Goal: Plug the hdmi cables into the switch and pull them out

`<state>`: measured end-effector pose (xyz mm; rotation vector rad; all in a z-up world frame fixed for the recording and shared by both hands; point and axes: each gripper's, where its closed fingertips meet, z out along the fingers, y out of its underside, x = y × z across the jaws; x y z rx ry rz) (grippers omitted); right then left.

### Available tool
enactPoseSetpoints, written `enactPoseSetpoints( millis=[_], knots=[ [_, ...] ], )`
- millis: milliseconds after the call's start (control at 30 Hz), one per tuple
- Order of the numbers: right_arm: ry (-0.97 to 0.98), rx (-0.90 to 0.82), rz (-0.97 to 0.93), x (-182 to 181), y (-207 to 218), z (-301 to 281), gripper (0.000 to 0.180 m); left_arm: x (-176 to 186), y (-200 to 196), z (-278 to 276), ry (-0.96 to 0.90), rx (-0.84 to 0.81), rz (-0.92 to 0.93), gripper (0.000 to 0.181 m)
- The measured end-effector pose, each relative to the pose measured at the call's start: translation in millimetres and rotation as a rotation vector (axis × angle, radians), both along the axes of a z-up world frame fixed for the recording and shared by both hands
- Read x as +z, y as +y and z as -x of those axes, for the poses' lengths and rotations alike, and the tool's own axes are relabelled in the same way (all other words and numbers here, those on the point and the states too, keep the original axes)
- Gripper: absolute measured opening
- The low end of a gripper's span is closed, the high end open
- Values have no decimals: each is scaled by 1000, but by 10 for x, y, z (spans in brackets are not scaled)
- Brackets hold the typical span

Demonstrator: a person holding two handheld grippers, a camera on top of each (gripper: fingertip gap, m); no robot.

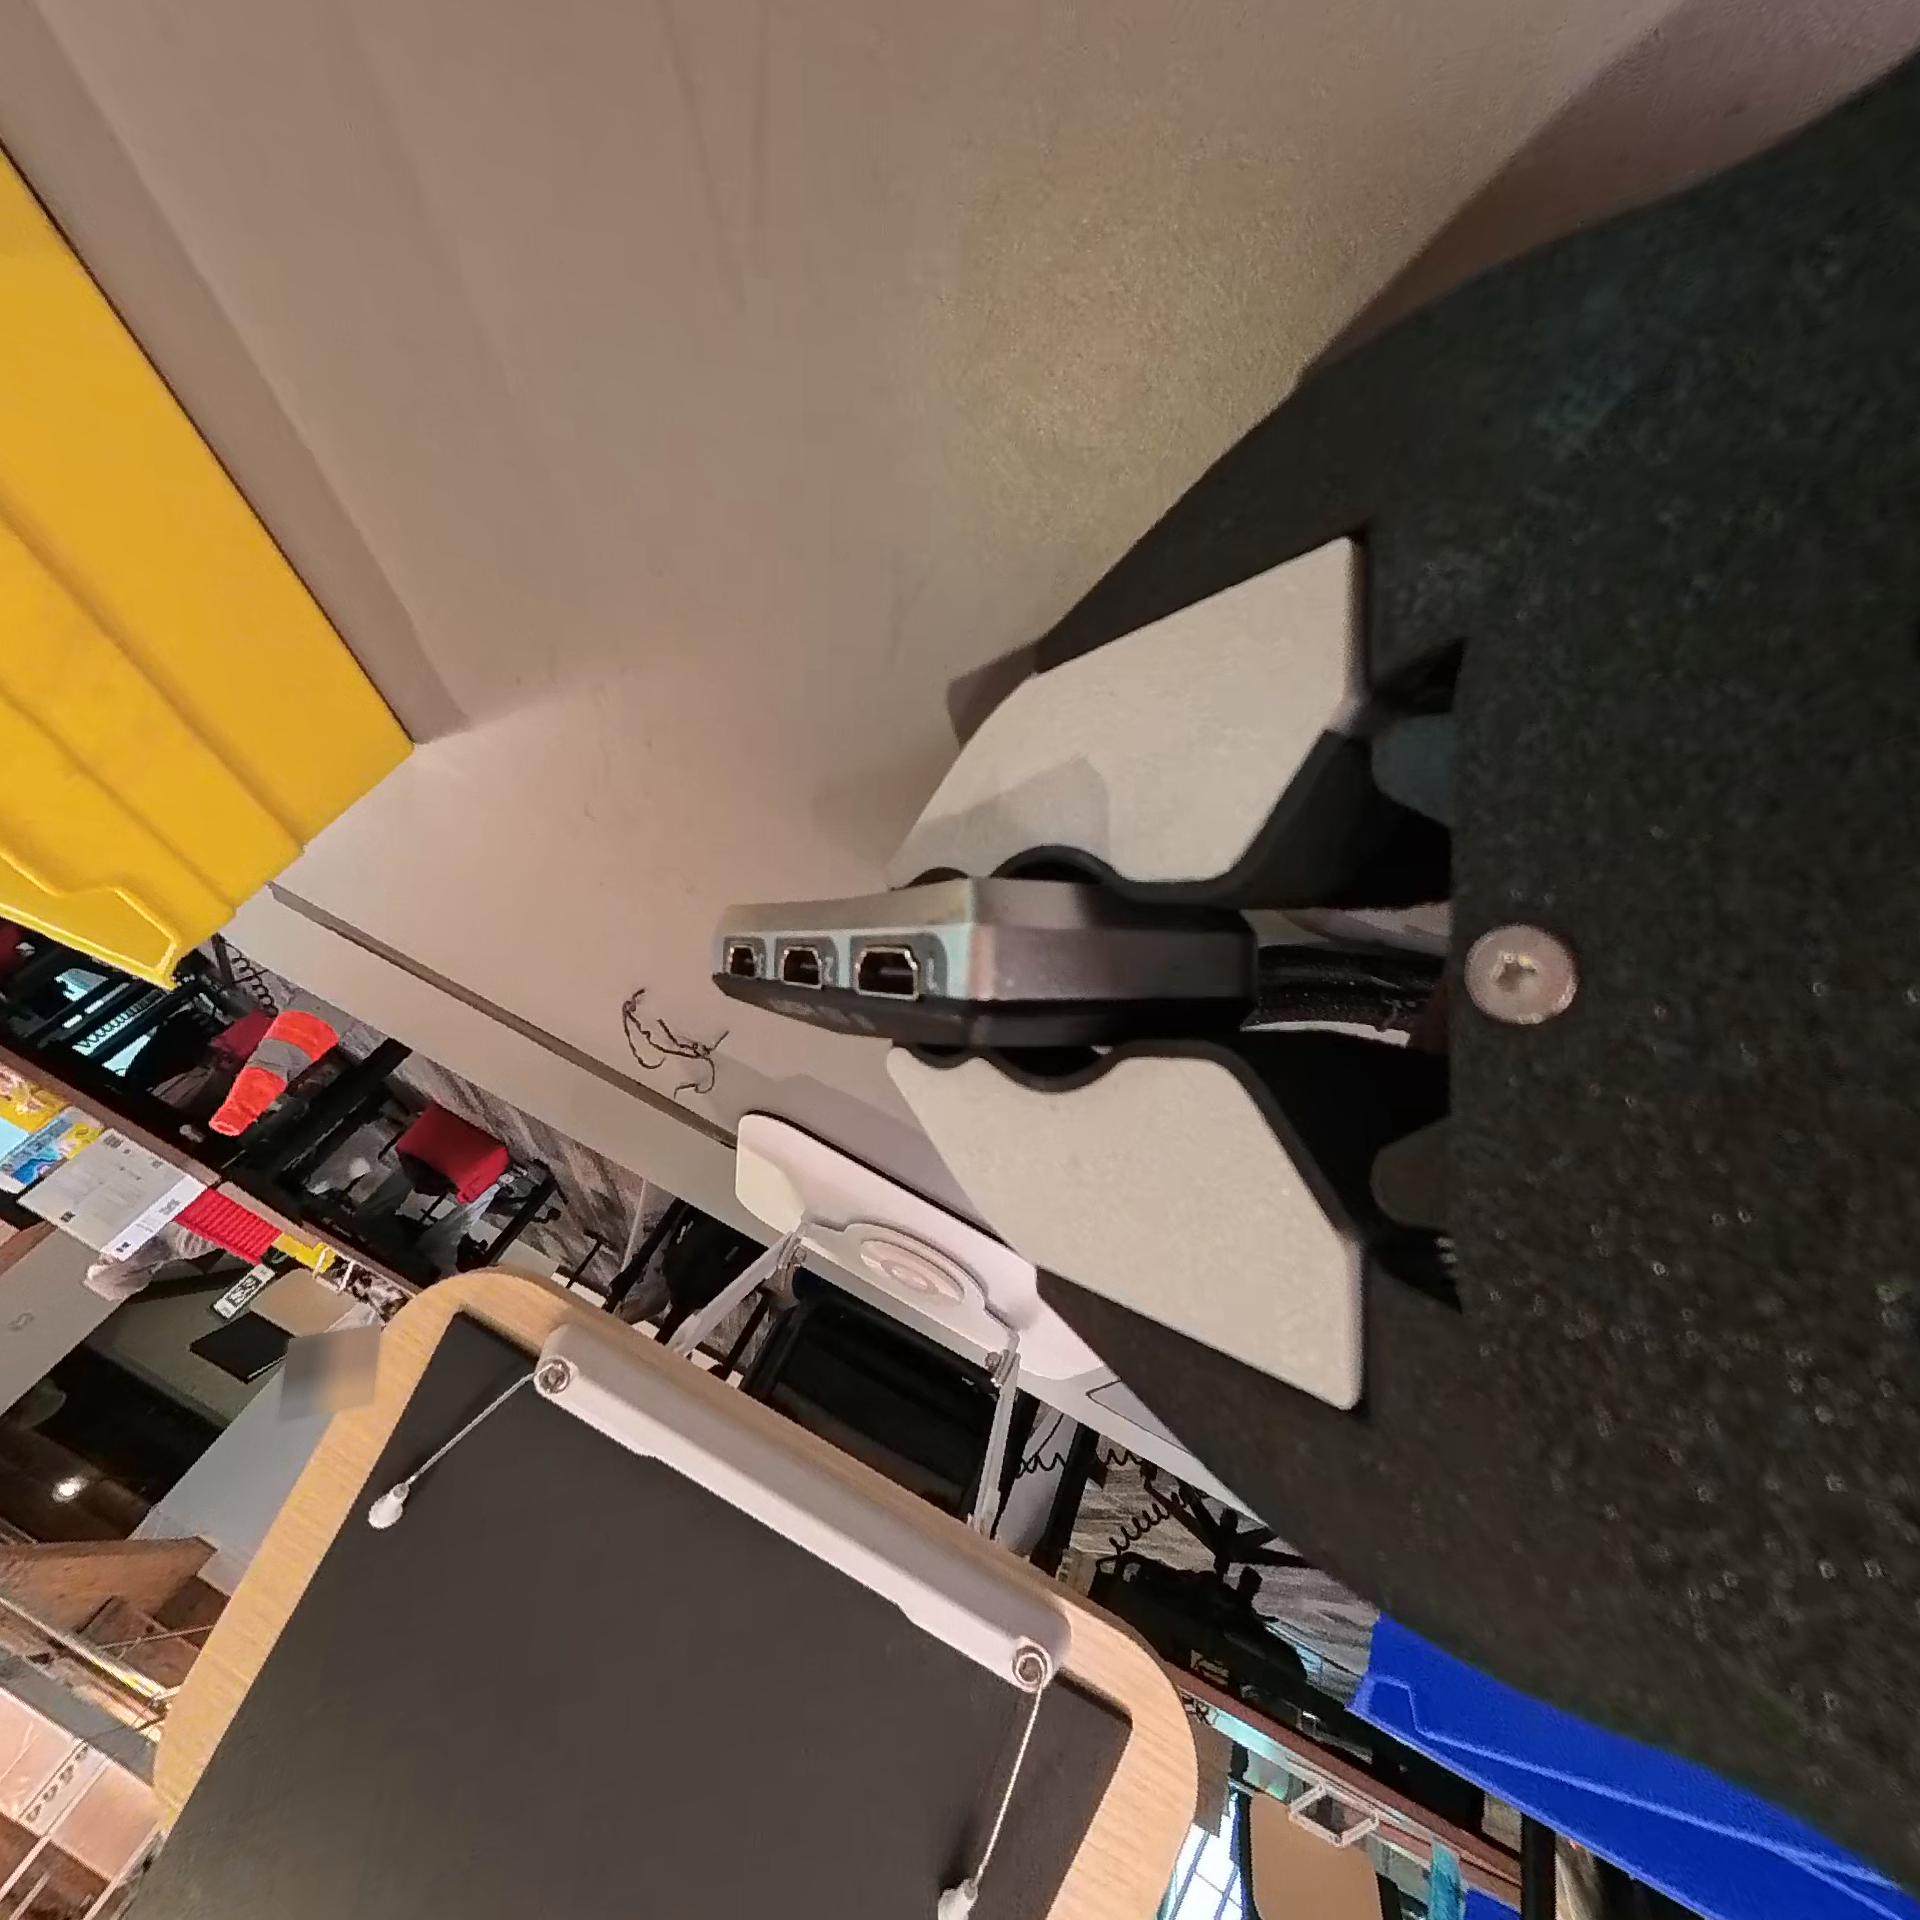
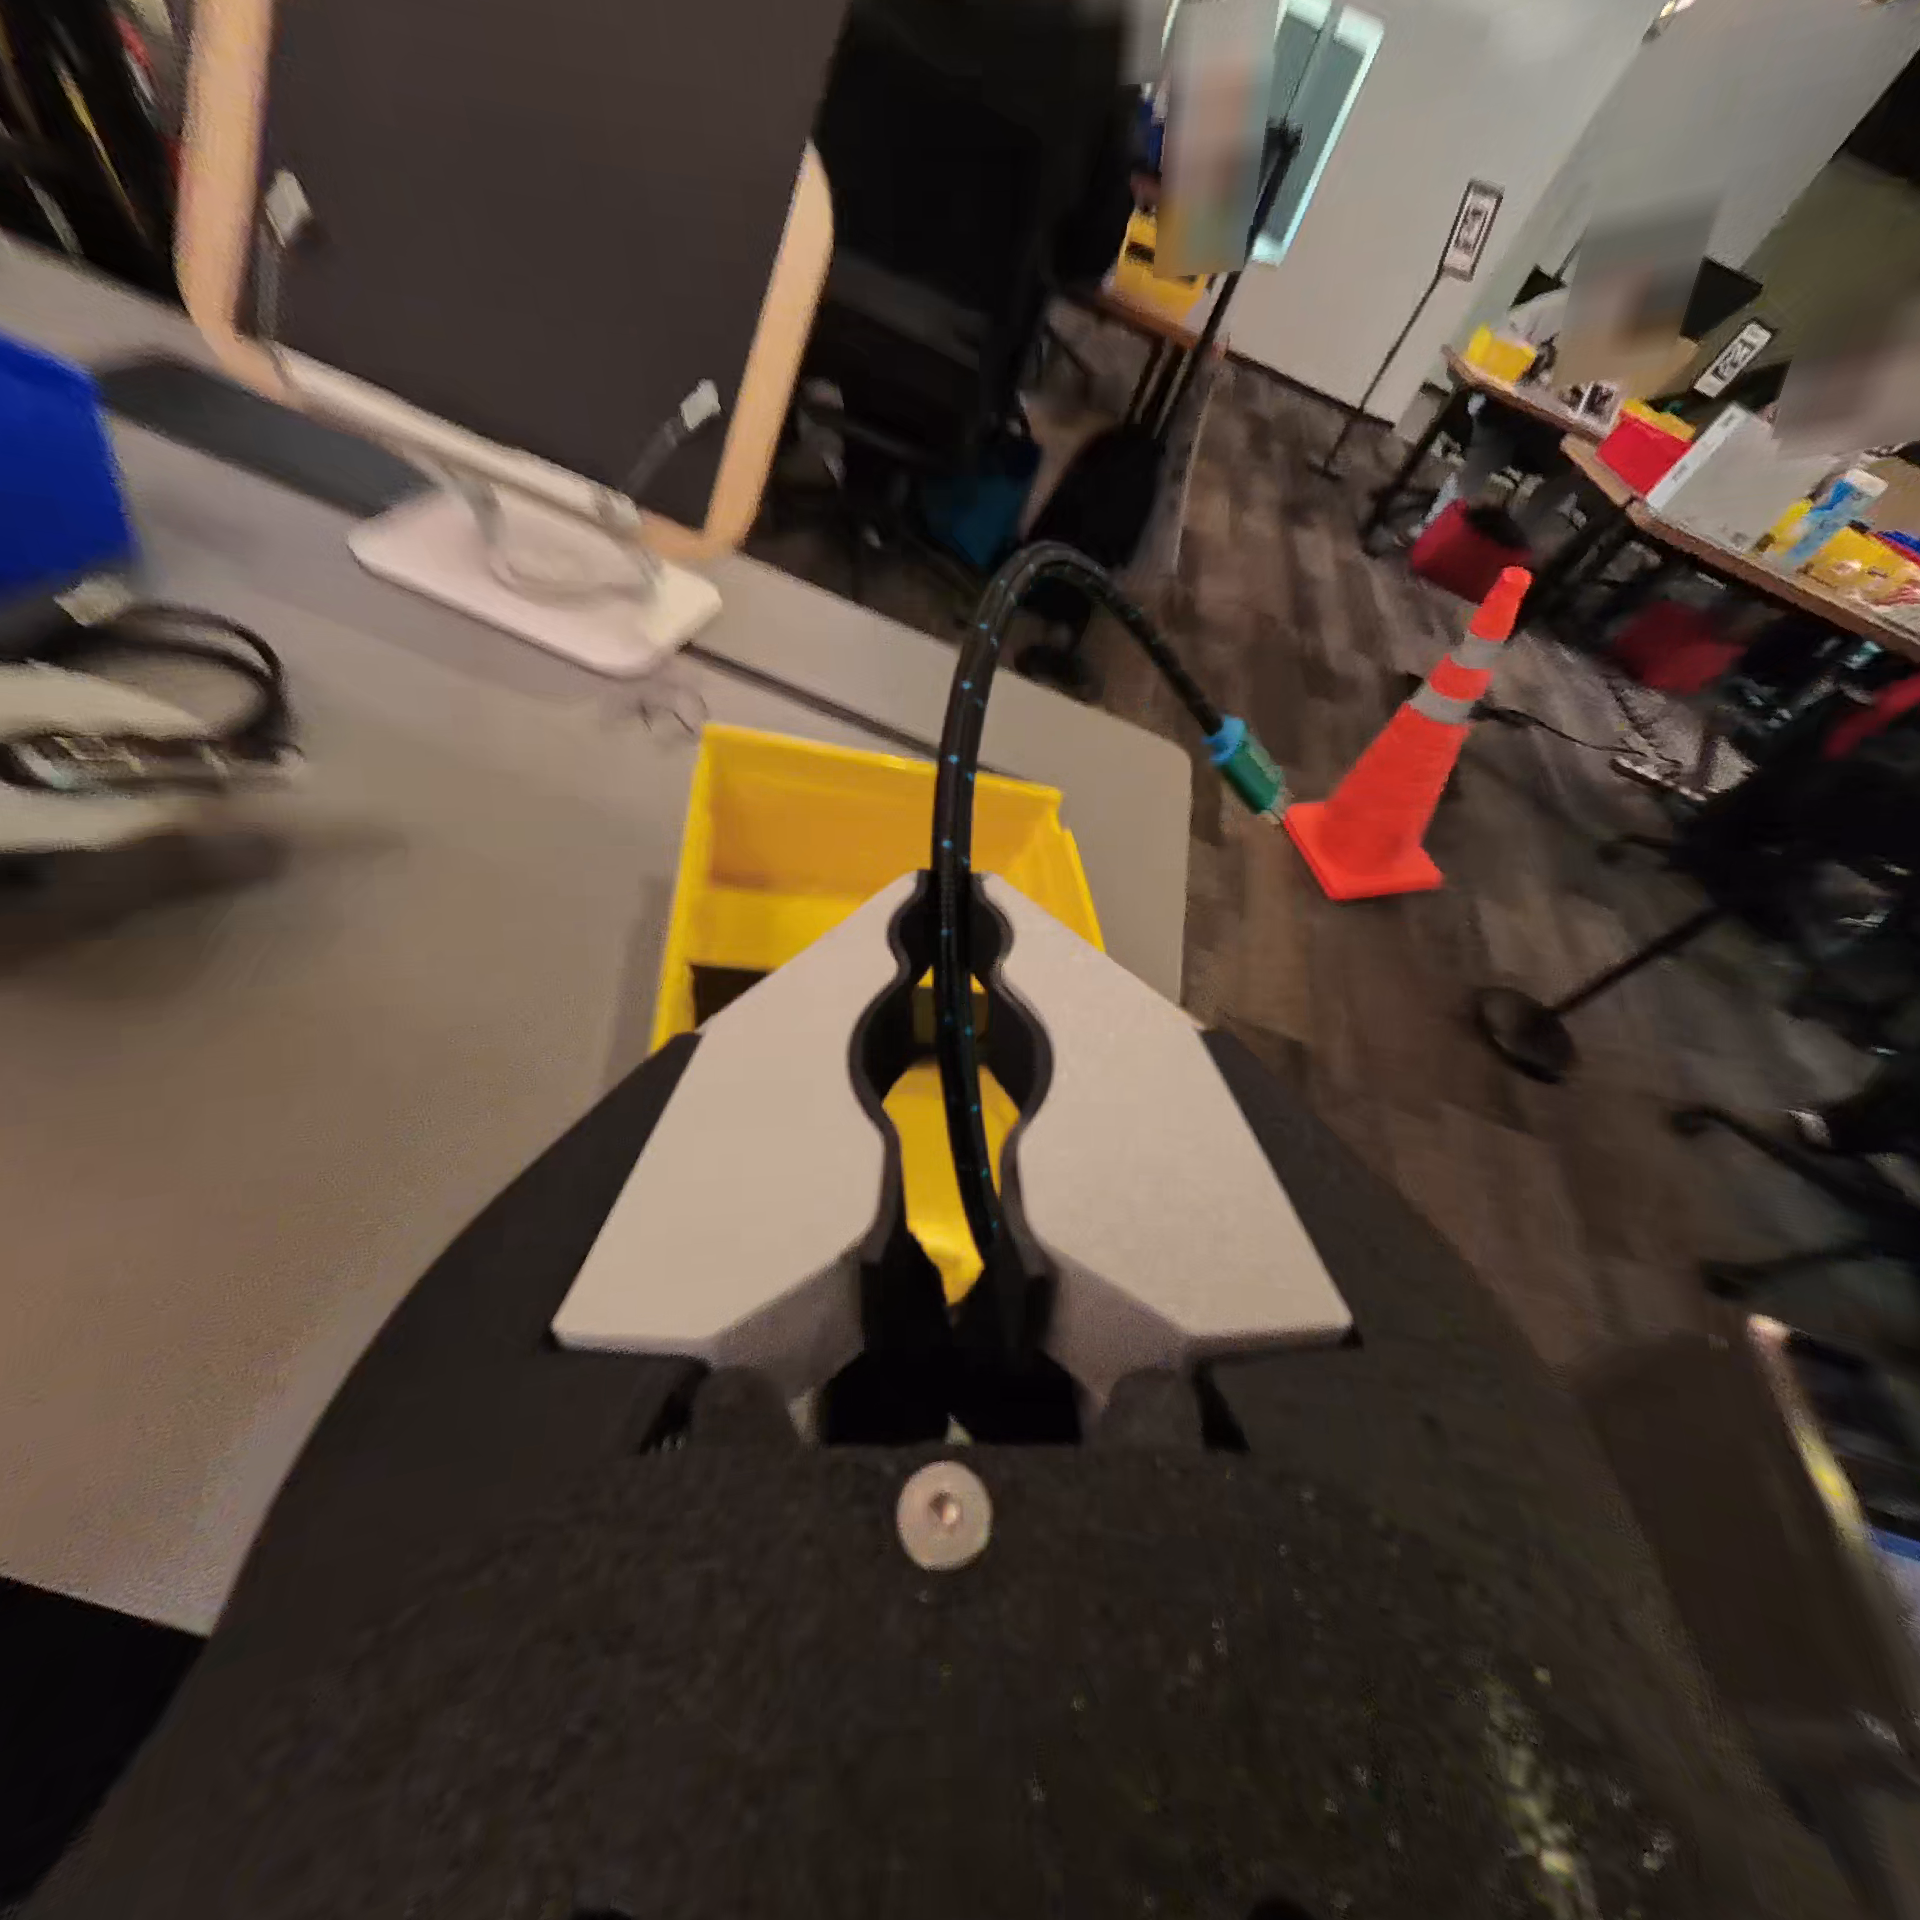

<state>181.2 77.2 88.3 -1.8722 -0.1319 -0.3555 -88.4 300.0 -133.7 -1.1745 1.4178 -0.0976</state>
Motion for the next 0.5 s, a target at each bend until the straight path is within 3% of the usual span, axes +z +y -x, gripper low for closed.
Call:
enactPoseSetpoints(
  millis=[100,233,500],
  knots=[
    [-75,-17,190,-520,193,-106,5,0,-1,1,1,0,-1,23],
    [72,45,447,-1311,312,22,5,-3,-3,2,3,-1,-2,23],
    [471,111,656,-1854,313,356,7,-15,-9,-3,14,-5,-7,23]
  ],
)
